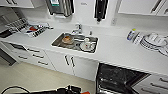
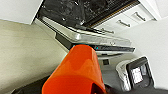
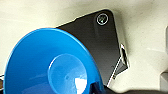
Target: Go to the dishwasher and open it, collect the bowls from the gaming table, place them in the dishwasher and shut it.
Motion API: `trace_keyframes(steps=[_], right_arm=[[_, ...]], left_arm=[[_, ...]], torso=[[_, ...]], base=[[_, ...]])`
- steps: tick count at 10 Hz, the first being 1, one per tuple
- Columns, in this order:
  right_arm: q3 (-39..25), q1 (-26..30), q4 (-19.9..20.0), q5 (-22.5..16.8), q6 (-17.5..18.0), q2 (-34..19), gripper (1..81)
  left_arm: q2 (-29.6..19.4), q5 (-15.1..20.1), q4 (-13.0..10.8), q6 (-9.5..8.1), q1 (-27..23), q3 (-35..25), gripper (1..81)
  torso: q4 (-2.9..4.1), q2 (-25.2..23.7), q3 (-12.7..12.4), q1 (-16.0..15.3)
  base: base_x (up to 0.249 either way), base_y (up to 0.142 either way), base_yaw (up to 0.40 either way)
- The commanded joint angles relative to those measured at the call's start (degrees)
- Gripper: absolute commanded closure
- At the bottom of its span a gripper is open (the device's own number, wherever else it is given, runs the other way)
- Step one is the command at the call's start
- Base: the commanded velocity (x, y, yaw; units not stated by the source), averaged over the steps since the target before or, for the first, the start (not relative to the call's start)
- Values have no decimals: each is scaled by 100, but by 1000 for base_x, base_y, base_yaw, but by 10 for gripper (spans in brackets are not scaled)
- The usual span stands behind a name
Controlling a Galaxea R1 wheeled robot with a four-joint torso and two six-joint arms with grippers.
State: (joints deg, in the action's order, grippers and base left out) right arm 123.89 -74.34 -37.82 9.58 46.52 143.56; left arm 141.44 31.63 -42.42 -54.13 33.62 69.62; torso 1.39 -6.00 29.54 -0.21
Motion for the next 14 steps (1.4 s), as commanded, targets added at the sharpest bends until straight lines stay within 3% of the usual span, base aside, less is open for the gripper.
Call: trace_keyframes(steps=[1, 4, 5, 7, 10, 12, 13, 14], right_arm=[[-15, 160, 73, -167, 15, -228, 811], [-7, 160, 73, -167, 15, -141, 811], [-7, 151, 64, -159, 15, -132, 811], [-24, 142, 64, -132, 15, -123, 811], [2, 142, 72, -89, 15, -96, 811], [2, 159, 64, -97, 15, -79, 811], [2, 151, 55, -97, 15, -79, 811], [2, 134, 55, -97, 15, -70, 811]], left_arm=[[570, 1081, 68, -493, -1483, -265, 811], [1282, 1398, 85, -801, -2109, -72, 811], [1571, 1433, 85, -801, -2180, 130, 811], [2160, 1653, 76, -801, -2311, 543, 811], [2767, 1645, 41, -792, -2478, 1106, 811], [3039, 1260, -247, -810, -2540, 1221, 811], [3189, 812, -547, -828, -2548, 1404, 811], [3329, 477, -670, -889, -2549, 1702, 811]], torso=[[0, 0, -6, 0], [0, 5, 5, -2], [0, 5, 225, -4], [0, 5, 433, -4], [0, 9, 918, -6], [0, 11, 942, -9], [0, 15, 888, -11], [0, 15, 931, -11]], base=[[0, 0, 0], [0, 0, 0], [0, 0, 0], [0, 0, 0], [0, 0, 0], [0, 0, 0], [0, 0, 0], [0, 0, 0]])
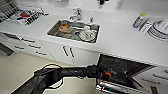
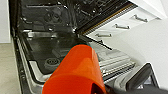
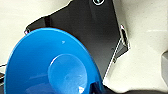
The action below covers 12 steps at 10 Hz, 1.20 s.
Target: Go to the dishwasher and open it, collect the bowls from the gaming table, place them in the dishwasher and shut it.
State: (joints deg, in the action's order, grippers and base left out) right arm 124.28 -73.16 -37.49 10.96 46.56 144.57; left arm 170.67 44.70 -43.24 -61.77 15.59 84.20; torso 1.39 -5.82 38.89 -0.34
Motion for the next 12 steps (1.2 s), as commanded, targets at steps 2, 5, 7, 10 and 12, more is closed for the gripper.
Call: trace_keyframes(steps=[2, 5, 7, 10, 12], right_arm=[[-28, 15, 31, -226, 11, -171, 811], [-28, 25, 31, -235, 11, -84, 811], [-2, 33, 31, -243, 11, -31, 811], [226, 60, 39, -261, 11, 145, 811], [359, 77, 22, -279, 11, 277, 811]], left_arm=[[828, -1402, -633, -160, -746, 1079, 811], [1433, -1684, -659, -63, -746, 2214, 811], [1433, -1869, -800, -63, -798, 2488, 811], [1433, -1816, -782, -63, -1009, 1996, 811], [1433, -1798, -809, -63, -1018, 1969, 811]], torso=[[0, 0, 2, 0], [0, 0, 2, 0], [0, 2, 2, 0], [0, 2, 4, 0], [0, 2, 4, 0]], base=[[0, 0, 0], [0, 0, 0], [0, 0, 0], [0, 0, 0], [0, 0, 0]])
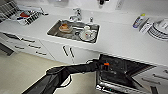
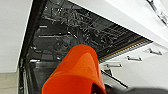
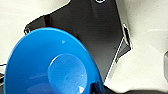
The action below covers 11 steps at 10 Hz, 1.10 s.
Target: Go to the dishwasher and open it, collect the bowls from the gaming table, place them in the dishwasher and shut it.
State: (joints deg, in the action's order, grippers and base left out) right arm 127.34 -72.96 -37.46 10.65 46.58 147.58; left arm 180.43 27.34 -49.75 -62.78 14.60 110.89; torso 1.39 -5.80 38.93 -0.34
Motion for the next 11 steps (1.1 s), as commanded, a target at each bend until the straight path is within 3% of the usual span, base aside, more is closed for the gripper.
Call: trace_keyframes(steps=[1, 11], right_arm=[[62, 75, -6, -248, 9, -7, 811], [105, 101, -33, -266, 9, 90, 811]], left_arm=[[457, -62, -149, 38, -928, -717, 811], [457, -45, -79, 38, -1086, -989, 811]], torso=[[0, 0, 0, 0], [0, 0, 0, 0]], base=[[0, 0, 0], [0, 0, 0]])
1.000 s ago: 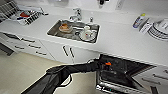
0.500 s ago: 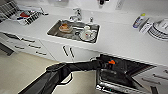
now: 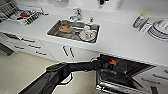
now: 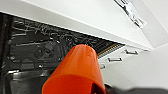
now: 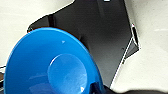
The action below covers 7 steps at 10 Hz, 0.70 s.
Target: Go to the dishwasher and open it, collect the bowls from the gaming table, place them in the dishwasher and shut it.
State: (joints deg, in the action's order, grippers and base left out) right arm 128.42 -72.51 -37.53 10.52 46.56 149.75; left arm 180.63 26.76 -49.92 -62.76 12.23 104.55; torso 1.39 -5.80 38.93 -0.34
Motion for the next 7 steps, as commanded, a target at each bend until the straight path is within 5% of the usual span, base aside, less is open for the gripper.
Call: trace_keyframes(steps=[1, 2, 4, 7], right_arm=[[7, 65, -26, -252, 11, -118, 811], [7, 65, -26, -252, 11, -109, 811], [33, 56, -35, -261, 11, -74, 811], [7, 56, -35, -252, 3, -100, 811]], left_arm=[[437, 57, -62, 35, -849, -391, 811], [437, 102, -62, 35, -857, -417, 10], [437, 110, -44, 35, -849, -487, 10], [437, 540, 70, 35, -622, -1436, 10]], torso=[[0, 0, 0, 0], [0, 0, 0, 0], [0, 0, 0, 0], [0, 0, 0, 0]], base=[[0, 0, 0], [0, 0, 0], [0, 0, 0], [0, 0, 0]])
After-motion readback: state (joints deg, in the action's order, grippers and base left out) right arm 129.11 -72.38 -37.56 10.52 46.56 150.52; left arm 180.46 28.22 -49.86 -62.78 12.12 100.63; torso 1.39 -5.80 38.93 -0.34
